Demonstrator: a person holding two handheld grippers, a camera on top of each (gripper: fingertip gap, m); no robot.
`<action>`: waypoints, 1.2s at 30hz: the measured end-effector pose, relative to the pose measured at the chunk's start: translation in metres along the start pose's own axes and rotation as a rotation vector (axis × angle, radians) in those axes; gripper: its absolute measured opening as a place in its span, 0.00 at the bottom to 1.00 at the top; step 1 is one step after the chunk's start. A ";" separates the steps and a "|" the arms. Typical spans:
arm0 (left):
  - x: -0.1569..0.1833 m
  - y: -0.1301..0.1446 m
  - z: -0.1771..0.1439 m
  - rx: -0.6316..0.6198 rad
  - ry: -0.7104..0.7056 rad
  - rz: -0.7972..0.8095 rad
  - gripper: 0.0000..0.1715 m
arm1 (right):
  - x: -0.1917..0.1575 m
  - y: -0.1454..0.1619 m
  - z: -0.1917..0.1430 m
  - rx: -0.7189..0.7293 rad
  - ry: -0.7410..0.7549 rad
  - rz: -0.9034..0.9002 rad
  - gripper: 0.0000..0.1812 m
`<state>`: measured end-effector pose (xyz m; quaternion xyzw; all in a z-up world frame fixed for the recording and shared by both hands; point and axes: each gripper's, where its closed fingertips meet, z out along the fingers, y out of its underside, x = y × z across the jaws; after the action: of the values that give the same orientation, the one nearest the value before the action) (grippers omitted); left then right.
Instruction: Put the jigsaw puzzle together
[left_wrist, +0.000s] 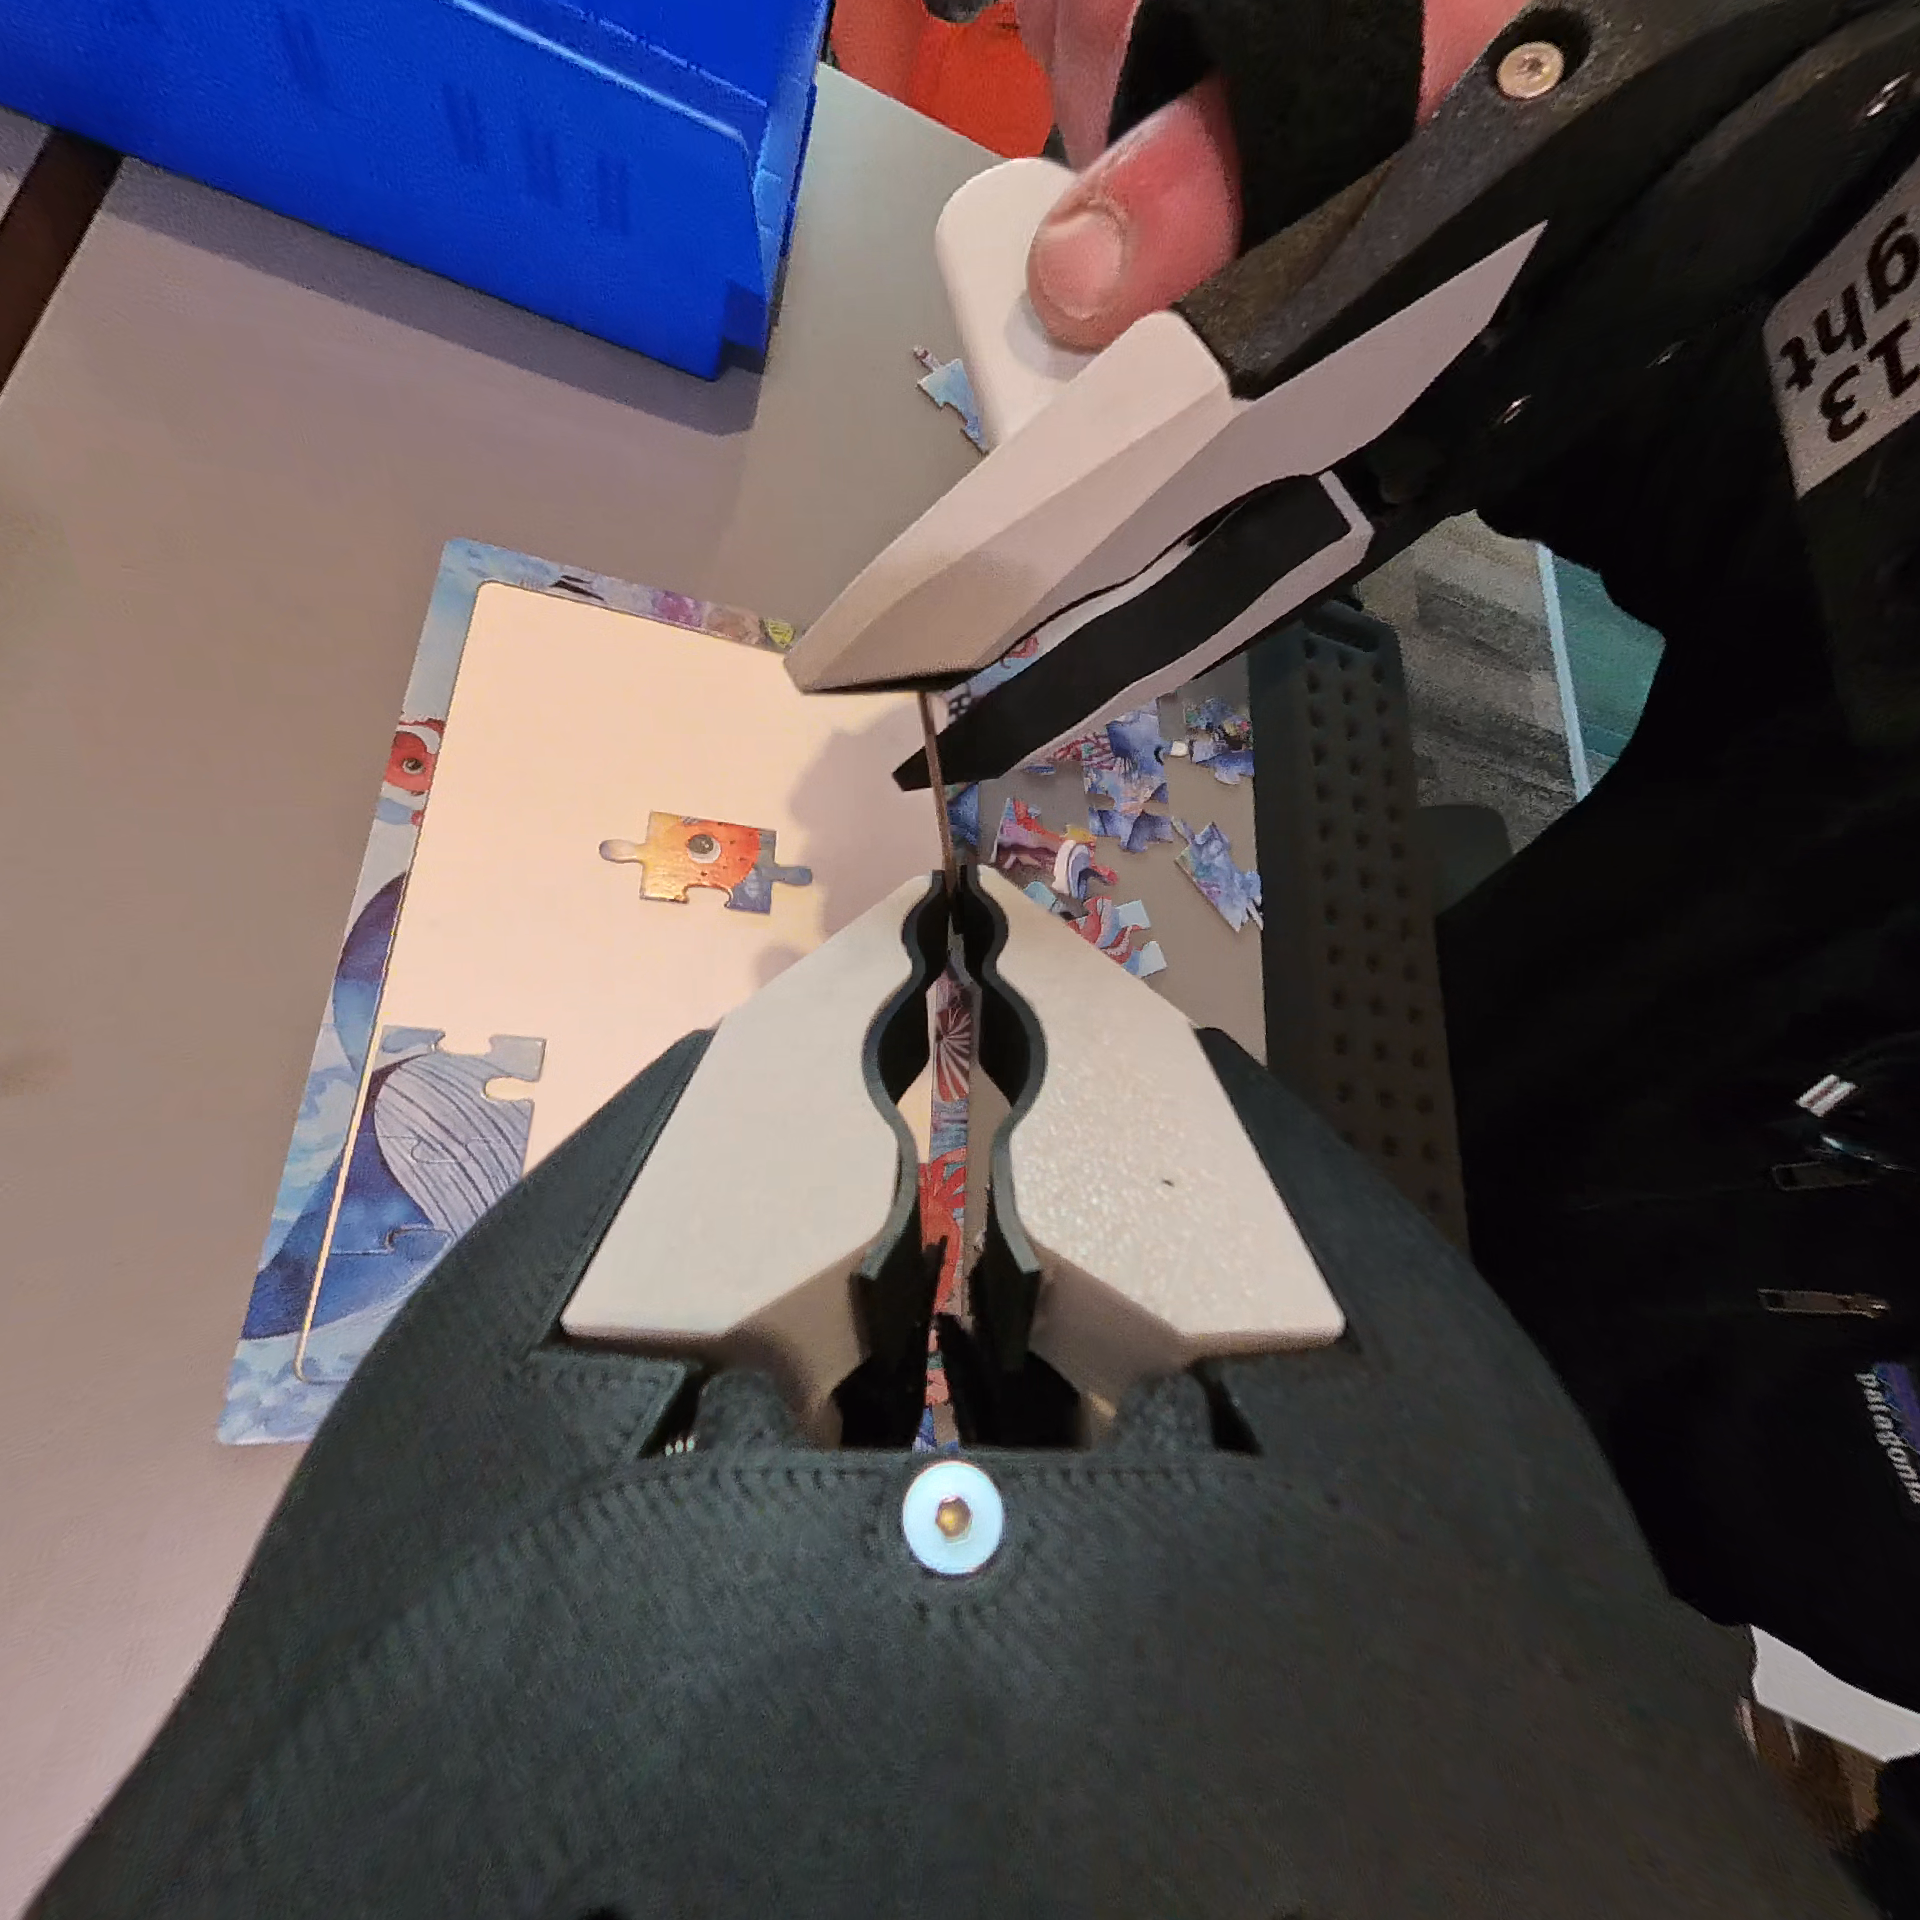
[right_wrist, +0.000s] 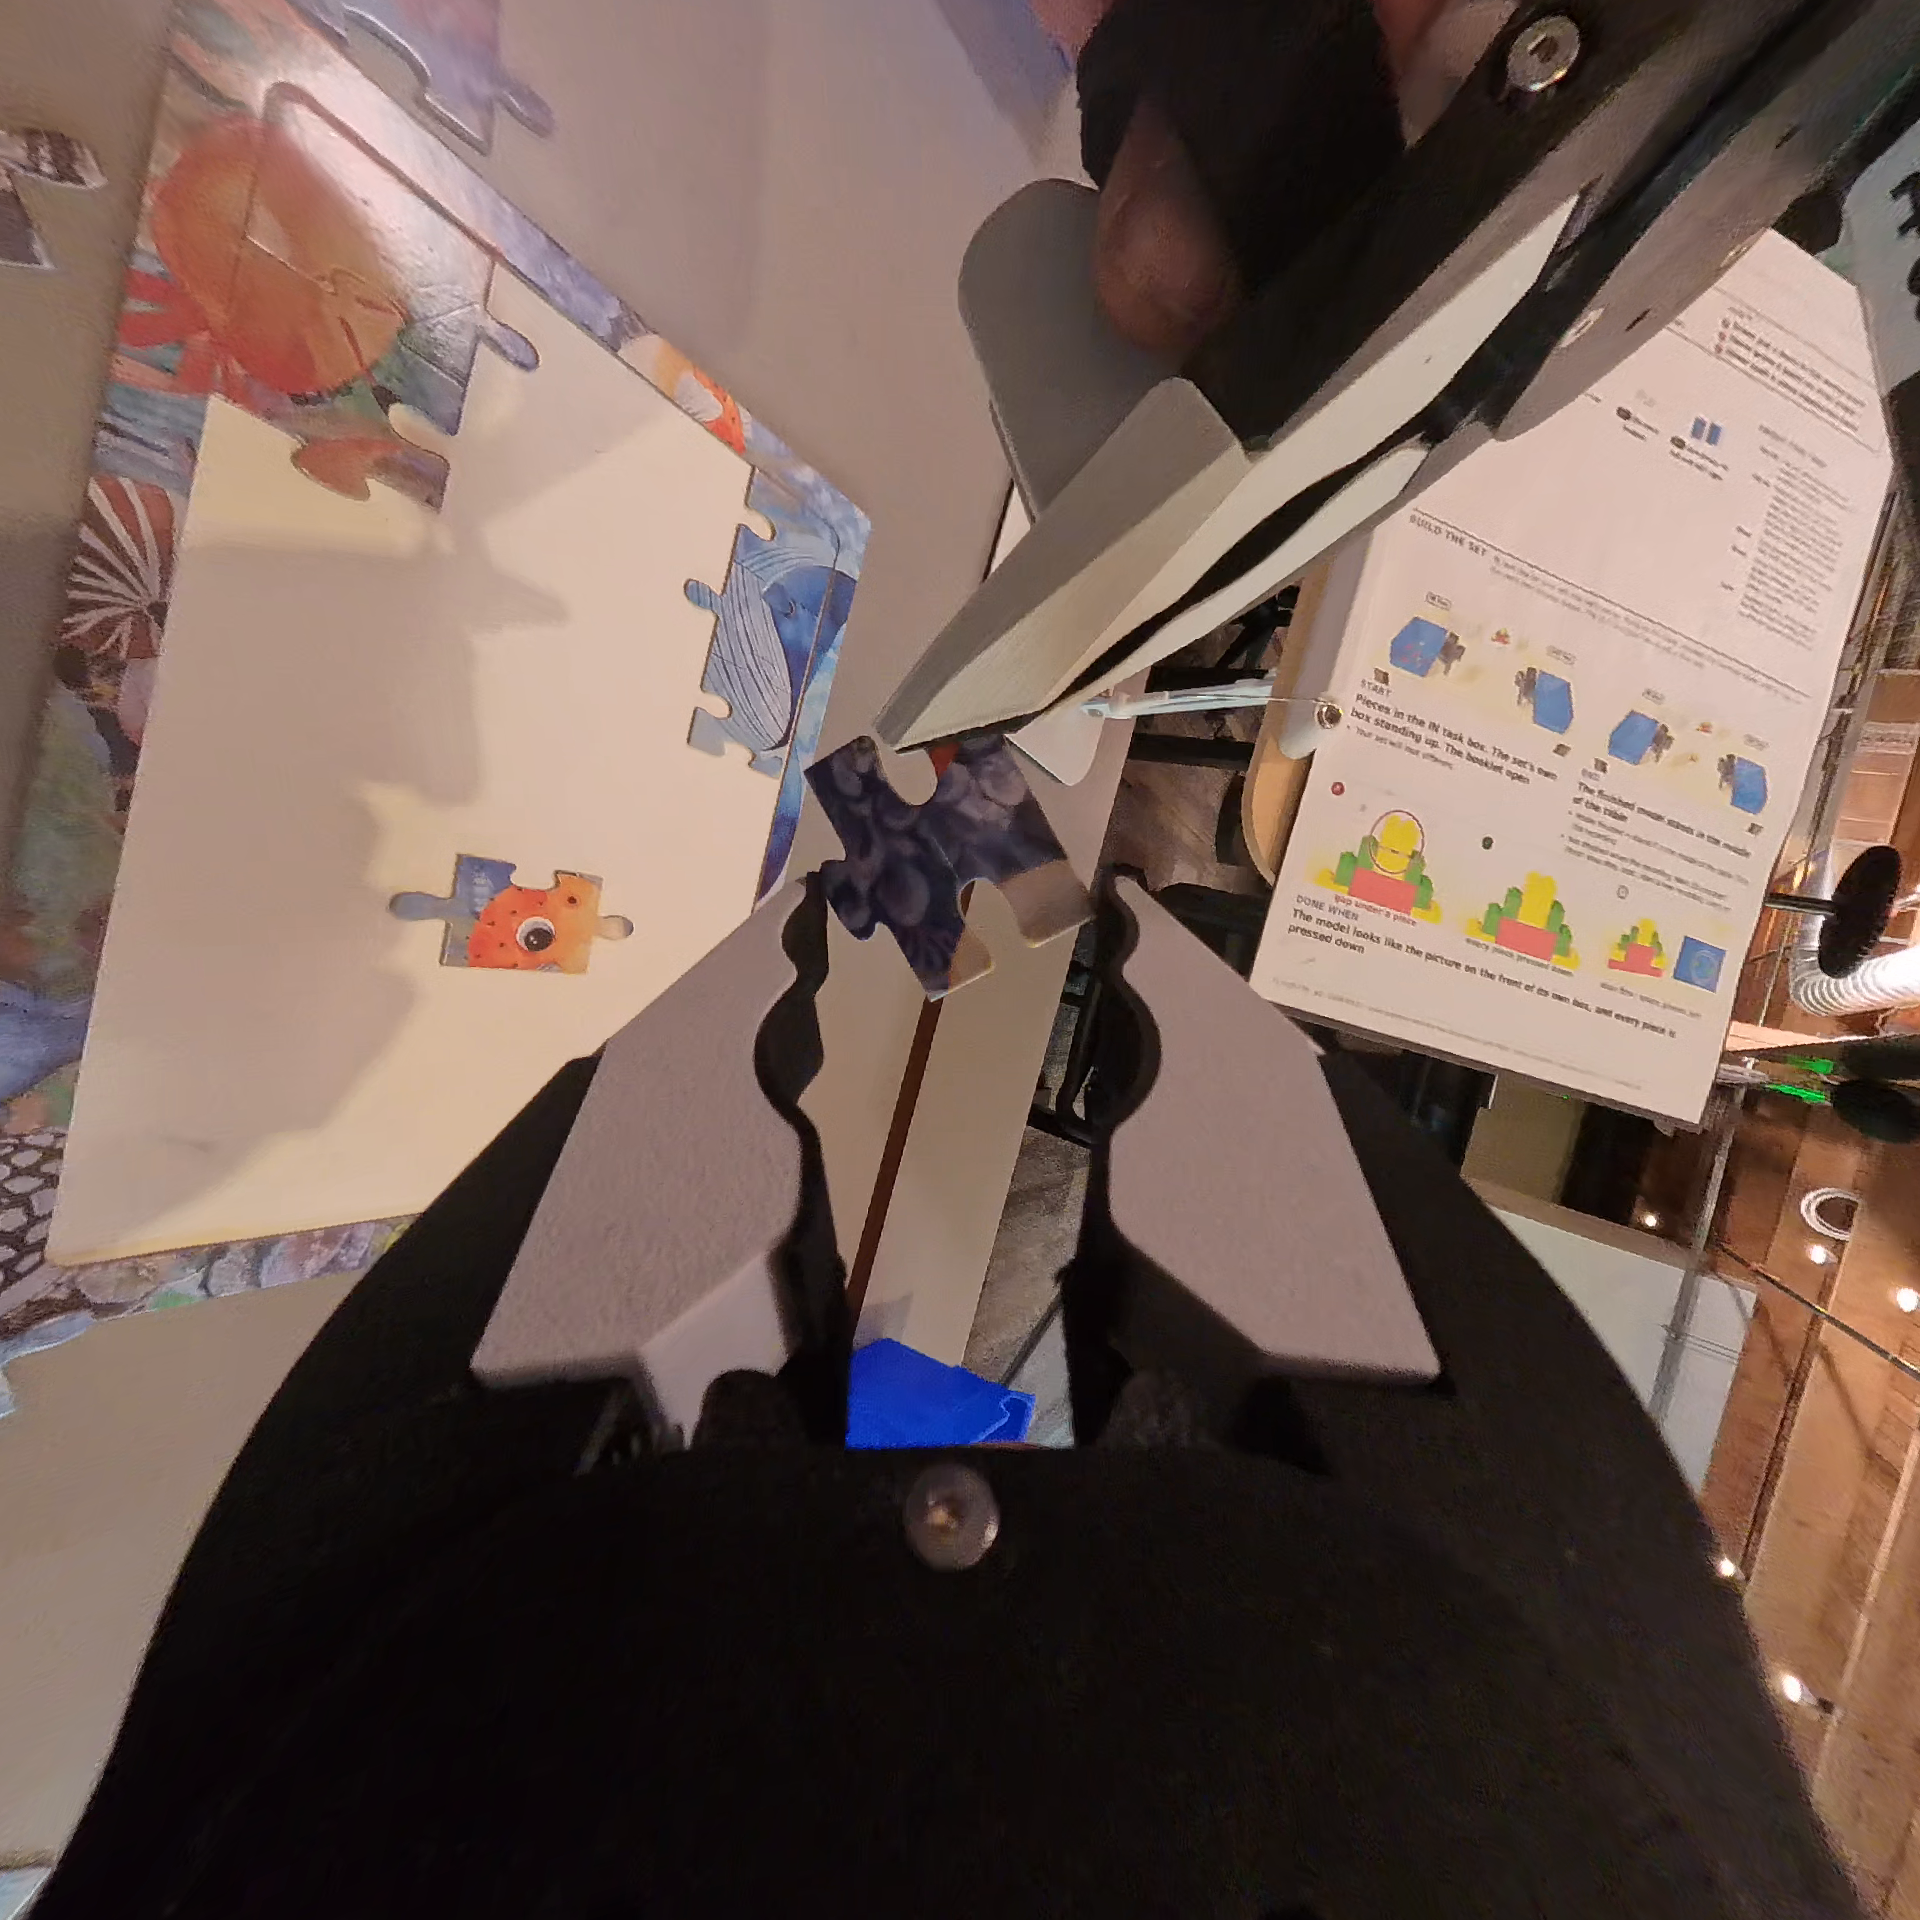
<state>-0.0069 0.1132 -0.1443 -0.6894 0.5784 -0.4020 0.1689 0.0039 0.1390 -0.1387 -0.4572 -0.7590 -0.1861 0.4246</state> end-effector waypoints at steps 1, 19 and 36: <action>0.000 -0.004 0.000 0.004 0.011 -0.001 0.00 | 0.002 0.002 -0.002 0.003 -0.003 0.014 0.27; -0.031 0.063 0.012 -0.047 -0.275 -0.006 0.16 | -0.086 0.105 0.049 -0.098 -0.437 0.924 0.27; -0.015 0.138 0.058 -0.238 -0.266 0.039 0.22 | -0.119 0.117 0.057 -0.114 -0.583 0.891 0.27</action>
<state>-0.0551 0.0761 -0.2821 -0.7401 0.6079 -0.2327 0.1690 0.1029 0.1738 -0.2805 -0.7901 -0.5666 0.1058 0.2086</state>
